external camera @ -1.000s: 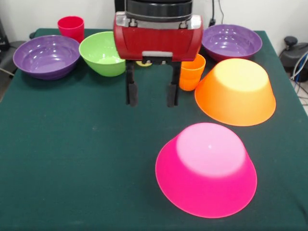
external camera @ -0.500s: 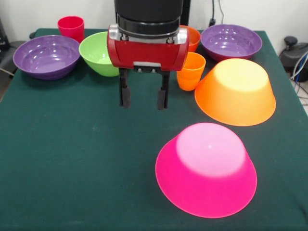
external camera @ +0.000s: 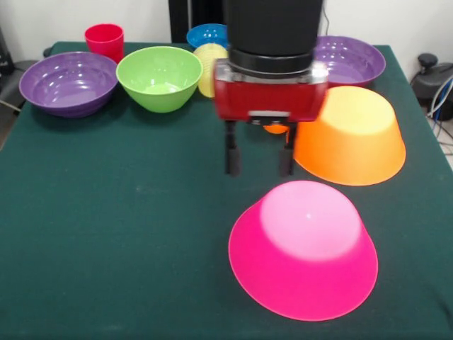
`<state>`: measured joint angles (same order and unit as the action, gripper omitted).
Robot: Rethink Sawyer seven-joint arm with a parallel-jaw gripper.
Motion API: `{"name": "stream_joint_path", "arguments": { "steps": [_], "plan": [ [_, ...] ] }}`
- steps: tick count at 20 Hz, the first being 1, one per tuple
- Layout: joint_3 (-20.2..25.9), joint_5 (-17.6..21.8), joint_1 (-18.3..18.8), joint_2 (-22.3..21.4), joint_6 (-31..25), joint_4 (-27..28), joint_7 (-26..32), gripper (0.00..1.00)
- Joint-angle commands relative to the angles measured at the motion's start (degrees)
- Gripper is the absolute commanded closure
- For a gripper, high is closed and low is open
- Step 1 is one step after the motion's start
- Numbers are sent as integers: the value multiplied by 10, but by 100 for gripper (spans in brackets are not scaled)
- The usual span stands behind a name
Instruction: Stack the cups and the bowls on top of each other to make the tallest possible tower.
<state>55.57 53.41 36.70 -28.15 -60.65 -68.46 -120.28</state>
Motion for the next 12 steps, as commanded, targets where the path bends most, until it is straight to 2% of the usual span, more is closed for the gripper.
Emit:
{"name": "stream_joint_path", "arguments": {
  "steps": [1,4,6,12],
  "plan": [
    [-67,-41,-48,30,12,12,-89,0],
    [-84,-59,-64,23,18,9,-104,0],
    [-96,-61,-79,33,35,22,-114,0],
    [-135,-39,-128,61,91,62,-152,0]
  ]
}}
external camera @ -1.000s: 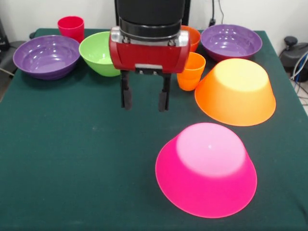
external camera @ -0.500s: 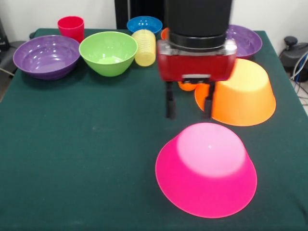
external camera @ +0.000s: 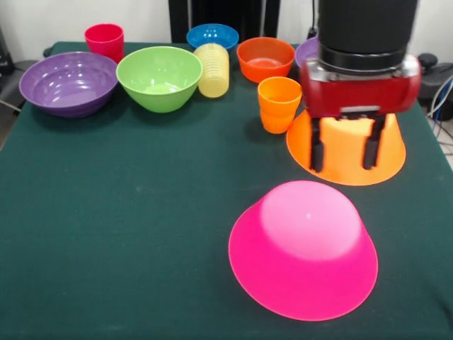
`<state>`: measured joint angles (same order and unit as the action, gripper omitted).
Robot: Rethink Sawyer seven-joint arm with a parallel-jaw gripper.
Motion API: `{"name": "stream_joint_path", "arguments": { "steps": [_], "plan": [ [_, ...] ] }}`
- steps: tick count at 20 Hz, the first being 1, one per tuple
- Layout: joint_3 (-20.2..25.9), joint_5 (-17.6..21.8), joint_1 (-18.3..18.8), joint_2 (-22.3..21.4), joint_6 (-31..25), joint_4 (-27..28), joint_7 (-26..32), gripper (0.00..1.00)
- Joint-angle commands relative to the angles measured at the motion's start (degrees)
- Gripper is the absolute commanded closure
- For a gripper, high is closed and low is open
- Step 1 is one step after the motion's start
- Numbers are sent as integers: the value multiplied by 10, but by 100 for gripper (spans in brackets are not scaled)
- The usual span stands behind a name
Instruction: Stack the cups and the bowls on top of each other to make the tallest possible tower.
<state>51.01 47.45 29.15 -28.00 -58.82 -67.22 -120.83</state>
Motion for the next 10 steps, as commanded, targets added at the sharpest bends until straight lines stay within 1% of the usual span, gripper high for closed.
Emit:
{"name": "stream_joint_path", "arguments": {
  "steps": [1,3,5,10],
  "plan": [
    [-97,26,-60,62,82,57,-150,0],
    [-108,33,-70,72,98,72,-141,0],
    [-115,26,-76,87,111,86,-133,0],
    [-121,-10,-88,116,122,111,-116,0]
  ]
}}
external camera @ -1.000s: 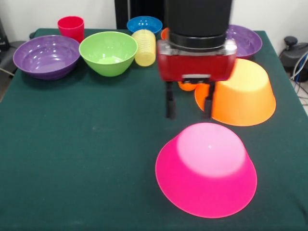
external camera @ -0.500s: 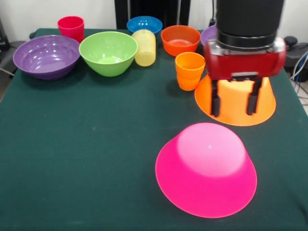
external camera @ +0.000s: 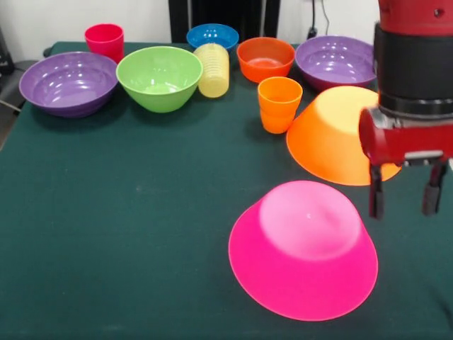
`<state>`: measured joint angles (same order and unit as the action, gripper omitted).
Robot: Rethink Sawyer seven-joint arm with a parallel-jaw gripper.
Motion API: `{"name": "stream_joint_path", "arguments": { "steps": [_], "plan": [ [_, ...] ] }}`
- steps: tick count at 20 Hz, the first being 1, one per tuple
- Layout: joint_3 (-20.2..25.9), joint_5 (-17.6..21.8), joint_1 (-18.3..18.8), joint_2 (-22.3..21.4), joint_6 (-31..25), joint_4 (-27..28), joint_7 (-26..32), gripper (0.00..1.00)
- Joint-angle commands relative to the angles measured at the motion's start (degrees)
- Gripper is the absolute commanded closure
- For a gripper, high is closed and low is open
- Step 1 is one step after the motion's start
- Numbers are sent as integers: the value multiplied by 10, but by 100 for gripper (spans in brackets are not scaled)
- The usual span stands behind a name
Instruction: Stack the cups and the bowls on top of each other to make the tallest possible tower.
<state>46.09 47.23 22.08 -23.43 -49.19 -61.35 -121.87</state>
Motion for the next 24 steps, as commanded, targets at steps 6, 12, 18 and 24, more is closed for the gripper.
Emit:
{"name": "stream_joint_path", "arguments": {
  "steps": [6,12,18,24],
  "plan": [
    [-96,-8,-46,90,57,83,-115,0],
    [-122,22,-53,119,105,127,-80,0],
    [-150,24,-50,134,137,132,-51,0],
    [-160,-79,-31,149,-14,114,-44,0]
  ]
}}
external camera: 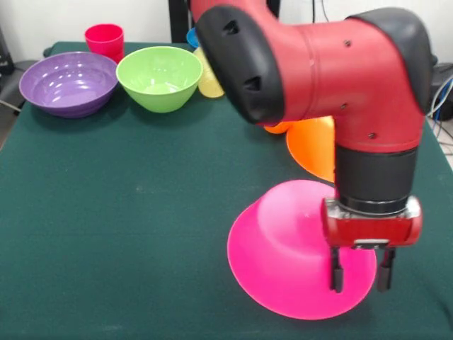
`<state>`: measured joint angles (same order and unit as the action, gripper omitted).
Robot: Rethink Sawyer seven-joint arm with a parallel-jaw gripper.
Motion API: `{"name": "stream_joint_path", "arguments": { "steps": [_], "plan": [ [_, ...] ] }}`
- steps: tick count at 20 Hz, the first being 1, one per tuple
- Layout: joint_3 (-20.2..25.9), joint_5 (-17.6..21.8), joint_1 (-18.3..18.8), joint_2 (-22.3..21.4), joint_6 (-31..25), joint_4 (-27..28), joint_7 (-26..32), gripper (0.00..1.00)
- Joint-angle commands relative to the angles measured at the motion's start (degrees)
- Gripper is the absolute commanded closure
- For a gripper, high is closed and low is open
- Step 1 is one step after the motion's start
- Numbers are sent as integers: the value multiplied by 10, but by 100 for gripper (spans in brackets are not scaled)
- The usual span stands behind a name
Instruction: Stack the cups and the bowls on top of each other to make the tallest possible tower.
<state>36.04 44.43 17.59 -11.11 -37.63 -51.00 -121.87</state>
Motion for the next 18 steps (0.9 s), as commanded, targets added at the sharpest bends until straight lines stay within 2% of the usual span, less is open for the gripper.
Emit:
{"name": "stream_joint_path", "arguments": {
  "steps": [1,3,9,12,18],
  "plan": [
    [-61,-66,17,29,-150,7,-39,0],
    [-63,-97,22,36,-191,0,-28,0],
    [-91,-158,25,41,-256,-37,-40,0],
    [-108,-168,24,31,-258,-60,-42,0],
    [-134,-168,33,27,-210,-101,-38,0]
  ]
}}
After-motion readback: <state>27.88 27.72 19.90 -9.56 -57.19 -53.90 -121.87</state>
